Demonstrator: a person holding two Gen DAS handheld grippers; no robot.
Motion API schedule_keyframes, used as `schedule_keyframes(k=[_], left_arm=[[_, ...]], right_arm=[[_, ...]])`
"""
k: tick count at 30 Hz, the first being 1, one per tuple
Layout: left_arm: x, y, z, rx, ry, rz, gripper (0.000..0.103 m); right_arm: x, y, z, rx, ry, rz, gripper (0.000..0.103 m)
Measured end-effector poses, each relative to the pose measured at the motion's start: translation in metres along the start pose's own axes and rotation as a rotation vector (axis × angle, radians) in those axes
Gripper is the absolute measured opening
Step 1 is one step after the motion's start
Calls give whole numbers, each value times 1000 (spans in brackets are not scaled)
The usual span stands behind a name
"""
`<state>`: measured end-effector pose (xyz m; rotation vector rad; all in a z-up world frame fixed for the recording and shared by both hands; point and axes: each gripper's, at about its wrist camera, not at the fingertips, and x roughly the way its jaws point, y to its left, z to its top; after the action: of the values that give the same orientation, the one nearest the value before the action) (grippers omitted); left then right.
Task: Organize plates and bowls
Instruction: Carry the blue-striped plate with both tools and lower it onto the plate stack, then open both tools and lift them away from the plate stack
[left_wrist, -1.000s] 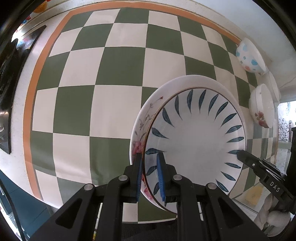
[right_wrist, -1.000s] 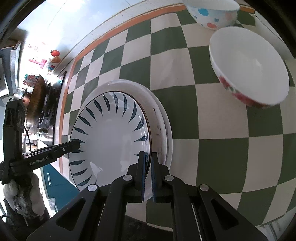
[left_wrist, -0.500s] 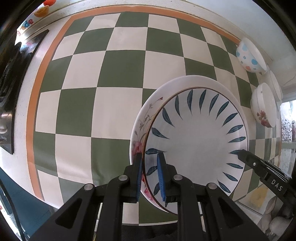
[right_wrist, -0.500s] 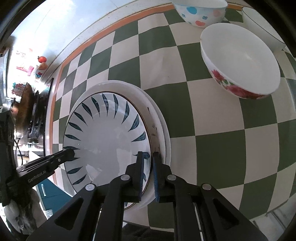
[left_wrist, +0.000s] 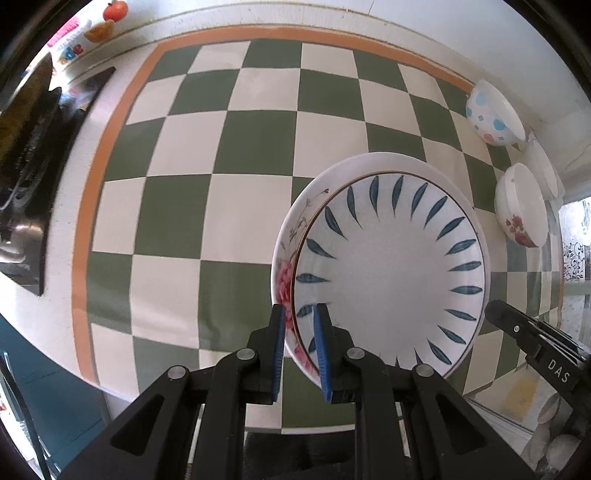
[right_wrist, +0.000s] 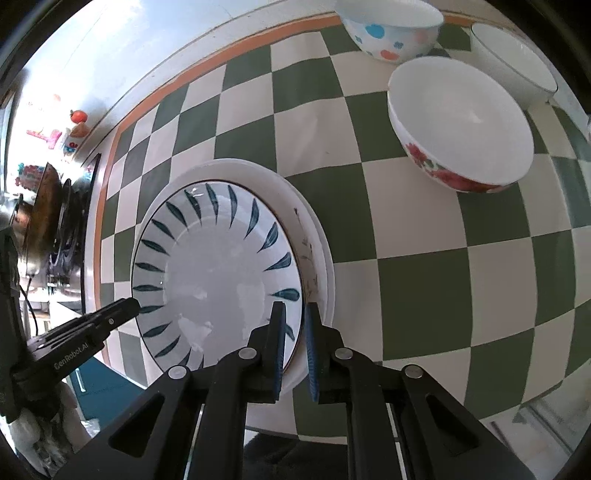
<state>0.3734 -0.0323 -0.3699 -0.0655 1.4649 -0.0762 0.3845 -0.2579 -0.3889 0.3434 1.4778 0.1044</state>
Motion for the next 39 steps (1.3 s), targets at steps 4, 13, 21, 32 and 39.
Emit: schedule_keyframes(k=[4, 13, 21, 32, 39], left_arm=[[-25, -3, -17, 7, -54, 21, 16], [-101, -12, -51, 42, -196, -6, 58], [-163, -17, -82, 76, -309, -12, 90], [-211, -13, -140, 71, -390, -24, 97], [-223, -14, -158, 63, -419, -21, 97]], right_arm=[[-15, 8, -12, -41, -12, -21, 14], [-78, 28, -53, -105, -89, -44, 75], [-153, 55, -91, -144, -225, -49, 91], [-223, 73, -155, -175, -367, -87, 94], [-252, 84, -185, -195, -422, -68, 95]])
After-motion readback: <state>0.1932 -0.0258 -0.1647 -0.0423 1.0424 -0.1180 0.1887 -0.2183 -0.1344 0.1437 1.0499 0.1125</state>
